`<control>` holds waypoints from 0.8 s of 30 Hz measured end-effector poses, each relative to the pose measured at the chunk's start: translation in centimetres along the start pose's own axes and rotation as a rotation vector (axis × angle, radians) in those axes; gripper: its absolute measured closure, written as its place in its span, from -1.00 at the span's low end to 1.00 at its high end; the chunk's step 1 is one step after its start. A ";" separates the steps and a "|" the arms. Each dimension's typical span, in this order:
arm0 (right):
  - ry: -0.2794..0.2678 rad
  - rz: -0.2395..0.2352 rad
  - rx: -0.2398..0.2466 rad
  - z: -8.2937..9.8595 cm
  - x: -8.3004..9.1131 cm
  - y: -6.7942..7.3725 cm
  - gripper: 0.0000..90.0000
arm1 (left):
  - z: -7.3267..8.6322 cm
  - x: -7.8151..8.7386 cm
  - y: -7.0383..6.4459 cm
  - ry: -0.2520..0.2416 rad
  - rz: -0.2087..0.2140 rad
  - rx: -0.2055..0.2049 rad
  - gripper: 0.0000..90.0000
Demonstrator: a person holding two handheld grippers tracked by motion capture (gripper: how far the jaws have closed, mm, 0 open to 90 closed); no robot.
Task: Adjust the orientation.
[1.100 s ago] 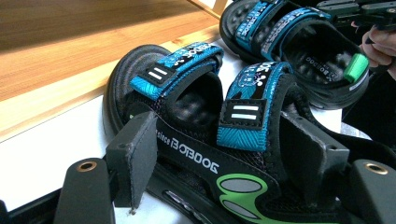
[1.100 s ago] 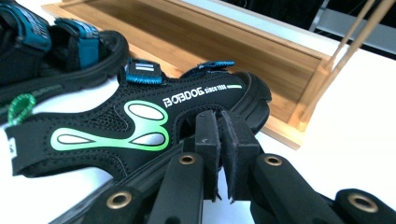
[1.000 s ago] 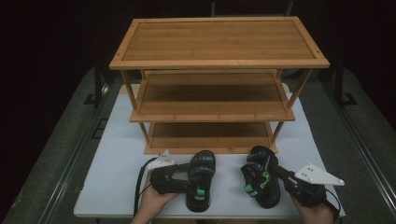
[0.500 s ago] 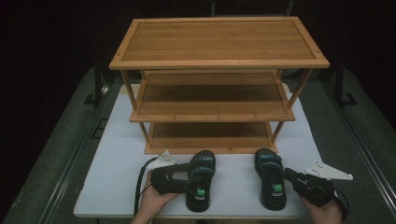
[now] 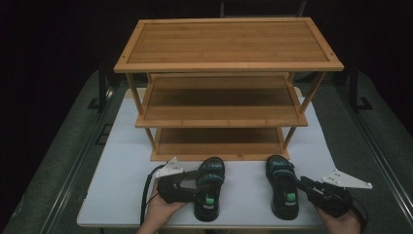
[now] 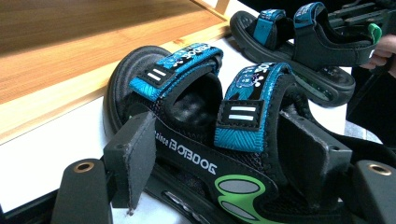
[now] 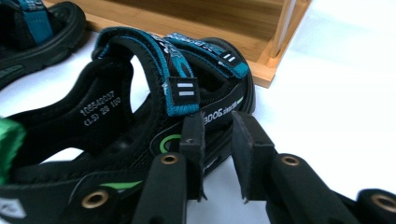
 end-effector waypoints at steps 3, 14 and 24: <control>-0.004 0.003 0.001 -0.1 0.3 0.2 0.58 | -0.1 0.0 -0.1 0.001 -0.004 -0.006 -0.34; -0.010 0.023 0.015 -0.4 0.8 0.3 0.52 | -0.1 0.1 -0.2 0.007 -0.010 -0.014 -0.33; -0.068 0.007 -0.026 -1.0 1.6 0.2 0.46 | -0.2 0.1 -0.2 0.007 -0.018 -0.016 -0.28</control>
Point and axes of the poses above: each handheld gripper's, and its own axes: x roughly backward along the jaws, z roughly out of its underside, y roughly to its left, the point moved 6 cm from there along -x, roughly forward along the jaws, and after that the axes turned 11 degrees about z, right-handed, at the moved point
